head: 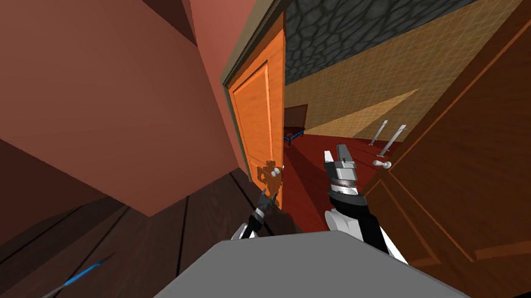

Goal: Push the door open

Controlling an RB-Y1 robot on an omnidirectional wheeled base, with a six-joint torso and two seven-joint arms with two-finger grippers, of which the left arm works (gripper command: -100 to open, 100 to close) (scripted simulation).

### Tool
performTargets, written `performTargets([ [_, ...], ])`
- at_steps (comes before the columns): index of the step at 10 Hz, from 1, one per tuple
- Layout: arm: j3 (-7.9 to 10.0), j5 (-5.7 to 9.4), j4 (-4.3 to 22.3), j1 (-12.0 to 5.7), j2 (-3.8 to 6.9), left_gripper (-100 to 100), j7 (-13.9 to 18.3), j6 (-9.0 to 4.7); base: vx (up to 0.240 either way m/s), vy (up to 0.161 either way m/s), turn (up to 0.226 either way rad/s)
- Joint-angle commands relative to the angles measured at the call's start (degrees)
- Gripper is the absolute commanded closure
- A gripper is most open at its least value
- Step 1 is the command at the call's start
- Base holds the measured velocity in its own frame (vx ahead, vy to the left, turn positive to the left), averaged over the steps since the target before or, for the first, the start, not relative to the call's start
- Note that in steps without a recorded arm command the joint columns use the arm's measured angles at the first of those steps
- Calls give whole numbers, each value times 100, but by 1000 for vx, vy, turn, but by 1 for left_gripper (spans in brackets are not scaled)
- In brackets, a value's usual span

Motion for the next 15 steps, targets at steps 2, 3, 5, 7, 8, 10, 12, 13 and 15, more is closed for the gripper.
performTargets([
  [2,-171,-26,291,-116,33,-100,-298,-65,170,100,-80],
  [3,-202,-30,355,-143,36,-100,-351,-82,129,70,-58],
  [5,-288,-43,530,-215,43,-100,-496,-127,86,53,-42],
  [7,-388,-58,735,-299,52,-100,-666,-180,95,71,-67],
  [8,-438,-65,837,-341,56,-100,-751,-207,126,85,-67],
  [10,-534,-80,1033,-421,64,-100,-913,-257,124,78,-60],
  [12,-634,-95,1238,-506,72,-100,-1083,-311,133,90,-63],
  [13,-686,-102,1344,-549,76,-100,-1171,-338,127,98,-69],
  [15,-641,-94,1341,-550,53,-100,-1124,-343,73,-2,-20],
])
